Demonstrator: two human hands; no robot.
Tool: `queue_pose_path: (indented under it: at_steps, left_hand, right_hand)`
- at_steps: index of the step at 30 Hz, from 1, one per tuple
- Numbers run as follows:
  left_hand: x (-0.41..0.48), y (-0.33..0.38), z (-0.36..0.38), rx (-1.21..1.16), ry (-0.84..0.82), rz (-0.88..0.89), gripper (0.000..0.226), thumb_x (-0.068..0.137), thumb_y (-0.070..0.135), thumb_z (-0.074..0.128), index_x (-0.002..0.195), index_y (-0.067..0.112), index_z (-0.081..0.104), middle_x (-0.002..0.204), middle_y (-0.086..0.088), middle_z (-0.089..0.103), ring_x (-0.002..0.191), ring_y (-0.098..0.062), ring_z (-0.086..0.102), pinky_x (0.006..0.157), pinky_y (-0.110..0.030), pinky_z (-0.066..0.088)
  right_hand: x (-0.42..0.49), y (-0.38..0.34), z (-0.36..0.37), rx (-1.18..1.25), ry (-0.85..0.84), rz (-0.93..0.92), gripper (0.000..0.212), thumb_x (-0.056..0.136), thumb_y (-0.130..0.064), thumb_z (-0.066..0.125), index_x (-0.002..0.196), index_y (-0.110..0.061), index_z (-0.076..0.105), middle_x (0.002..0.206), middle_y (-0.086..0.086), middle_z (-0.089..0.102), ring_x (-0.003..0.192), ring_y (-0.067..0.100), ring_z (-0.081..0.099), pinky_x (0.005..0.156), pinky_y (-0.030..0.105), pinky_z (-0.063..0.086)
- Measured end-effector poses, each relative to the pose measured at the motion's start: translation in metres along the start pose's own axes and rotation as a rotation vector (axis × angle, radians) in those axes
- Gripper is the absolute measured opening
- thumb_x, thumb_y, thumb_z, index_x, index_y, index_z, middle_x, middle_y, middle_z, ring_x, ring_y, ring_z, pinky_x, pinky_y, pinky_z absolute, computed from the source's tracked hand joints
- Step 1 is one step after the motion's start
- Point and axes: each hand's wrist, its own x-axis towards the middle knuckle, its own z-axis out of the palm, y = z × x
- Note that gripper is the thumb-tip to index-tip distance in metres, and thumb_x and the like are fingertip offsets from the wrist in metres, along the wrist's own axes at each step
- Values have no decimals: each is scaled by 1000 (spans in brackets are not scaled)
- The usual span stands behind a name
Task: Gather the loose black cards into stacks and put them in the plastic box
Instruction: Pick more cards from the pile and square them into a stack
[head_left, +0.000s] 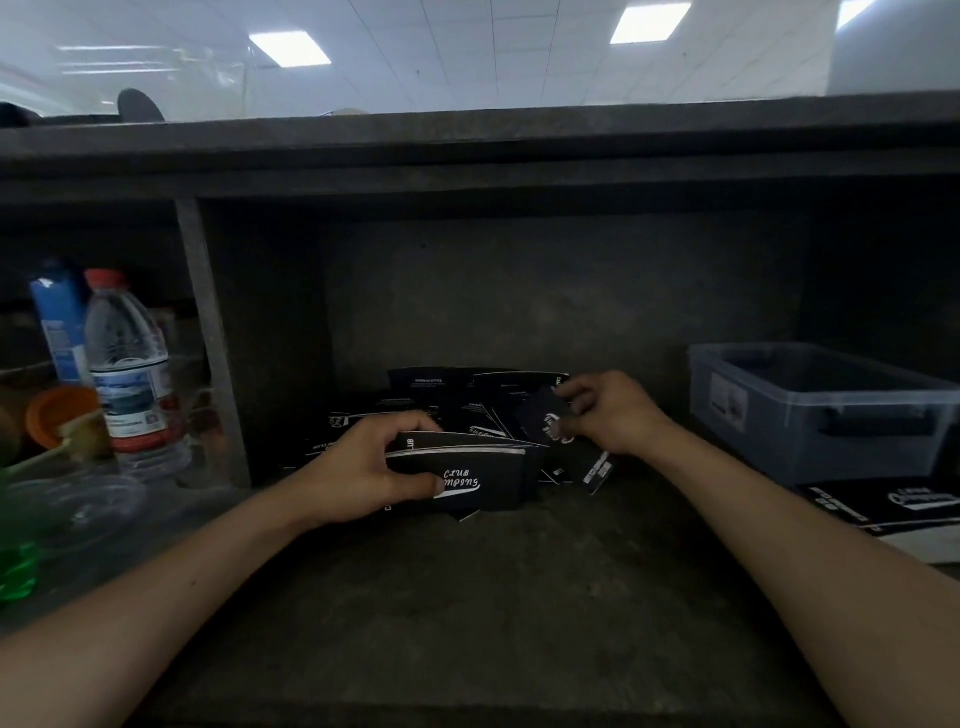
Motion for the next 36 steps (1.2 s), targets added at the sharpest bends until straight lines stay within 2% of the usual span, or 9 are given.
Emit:
queue_pose_path:
  at_steps: [3, 9, 14, 18, 23, 27, 29, 31, 36]
  left_hand:
    - [0, 0, 0, 2, 16, 12, 43, 76, 5, 84, 112, 20, 65, 104, 0, 73, 97, -14, 71, 85, -30, 58]
    - [-1, 0, -1, 51, -68, 13, 32, 79, 14, 83, 107, 25, 71, 105, 8, 74, 97, -8, 71, 82, -20, 55]
    - [1, -7, 1, 28, 8, -40, 62, 73, 15, 87, 125, 31, 57, 117, 7, 66, 105, -7, 67, 91, -24, 54]
    - [2, -9, 0, -24, 10, -79, 90, 68, 19, 90, 142, 34, 41, 133, 11, 56, 115, -8, 63, 100, -31, 52]
    - [2, -5, 1, -58, -7, -26, 66, 75, 6, 85, 131, 23, 55, 117, 4, 70, 109, -7, 67, 92, -20, 52]
    - [0, -2, -1, -5, -52, 7, 24, 82, 10, 80, 104, 11, 71, 103, -1, 74, 96, -14, 71, 83, -28, 58]
    - [0, -3, -1, 25, -54, 13, 24, 83, 15, 80, 106, 17, 71, 104, 2, 74, 97, -12, 71, 85, -29, 58]
    - [0, -3, 0, 40, -52, 28, 33, 83, 19, 79, 113, 28, 69, 109, 10, 71, 101, -7, 69, 86, -22, 56]
    - [-1, -3, -1, 31, -57, 42, 39, 81, 18, 81, 115, 32, 68, 114, 10, 70, 106, -9, 68, 89, -26, 57]
  right_hand:
    - [0, -4, -6, 363, 58, 112, 38, 81, -3, 75, 116, -15, 65, 87, 0, 70, 66, 5, 66, 54, 16, 51]
    - [-1, -15, -11, 720, 167, 73, 80, 76, 10, 70, 136, -34, 41, 103, -3, 59, 81, 18, 68, 50, 28, 56]
    - [-3, -22, -10, 814, 136, 87, 31, 88, 1, 62, 103, -26, 59, 100, 2, 73, 74, 17, 74, 57, 31, 58]
    - [-9, -24, -7, 965, -167, 216, 23, 87, -1, 66, 103, -16, 61, 104, 10, 75, 91, 27, 74, 76, 41, 61]
    - [-19, -25, 0, 614, -559, 185, 14, 83, -33, 76, 95, -26, 74, 111, 2, 74, 90, 12, 71, 76, 30, 47]
    - [-14, -28, -5, 465, -321, 178, 78, 72, -87, 49, 99, -19, 77, 97, 1, 77, 84, 14, 70, 69, 31, 44]
    - [-10, -20, 1, 195, -43, 37, 60, 83, -75, 52, 90, -20, 77, 82, -5, 76, 77, 14, 67, 67, 29, 46]
    - [-9, -9, 7, -181, 10, -75, 36, 86, -51, 68, 109, -24, 73, 96, -5, 74, 88, 14, 66, 77, 27, 50]
    - [-9, -6, 7, -216, -78, 131, 61, 74, -26, 84, 130, -18, 61, 113, 2, 68, 105, 18, 64, 96, 31, 50]
